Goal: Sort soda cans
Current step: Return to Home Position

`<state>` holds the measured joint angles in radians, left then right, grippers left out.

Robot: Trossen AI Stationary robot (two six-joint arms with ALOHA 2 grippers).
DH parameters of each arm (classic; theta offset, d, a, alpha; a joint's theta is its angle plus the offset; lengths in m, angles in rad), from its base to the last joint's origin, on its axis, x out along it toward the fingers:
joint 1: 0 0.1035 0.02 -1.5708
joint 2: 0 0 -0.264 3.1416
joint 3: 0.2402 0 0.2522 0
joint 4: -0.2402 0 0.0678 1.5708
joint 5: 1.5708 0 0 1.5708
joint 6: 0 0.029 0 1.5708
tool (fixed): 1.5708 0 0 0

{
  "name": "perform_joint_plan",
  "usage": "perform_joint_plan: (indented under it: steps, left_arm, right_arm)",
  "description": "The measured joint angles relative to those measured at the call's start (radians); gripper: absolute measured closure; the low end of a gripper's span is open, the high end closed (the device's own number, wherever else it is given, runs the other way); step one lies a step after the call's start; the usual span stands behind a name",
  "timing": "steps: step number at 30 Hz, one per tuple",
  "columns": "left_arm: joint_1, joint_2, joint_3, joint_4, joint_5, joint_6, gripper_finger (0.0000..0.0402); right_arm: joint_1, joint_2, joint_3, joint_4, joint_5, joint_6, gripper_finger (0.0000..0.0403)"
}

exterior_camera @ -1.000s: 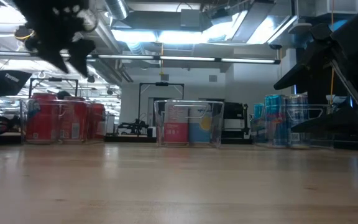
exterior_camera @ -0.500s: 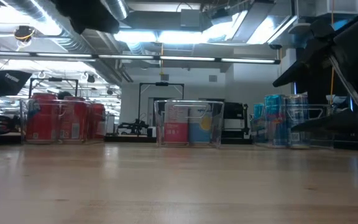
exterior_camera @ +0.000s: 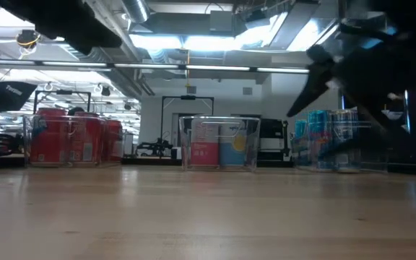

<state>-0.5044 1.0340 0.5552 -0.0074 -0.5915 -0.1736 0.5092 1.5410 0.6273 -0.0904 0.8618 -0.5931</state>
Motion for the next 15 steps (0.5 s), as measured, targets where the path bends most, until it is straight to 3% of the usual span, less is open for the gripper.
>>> perform_joint_plan:
  steps: [9, 15]
  left_arm:
    - [0.003, 0.000, -0.056, 0.070, 0.000, 0.045, 0.0401]
    - [0.002, 0.000, -0.061, 0.073, 0.013, 0.068, 0.0401]
  right_arm:
    - [-0.216, -0.149, 0.000, 0.110, -0.473, -0.478, 0.0029]
    - [-0.382, -0.271, 0.000, 0.083, -0.763, -0.615, 0.0029]
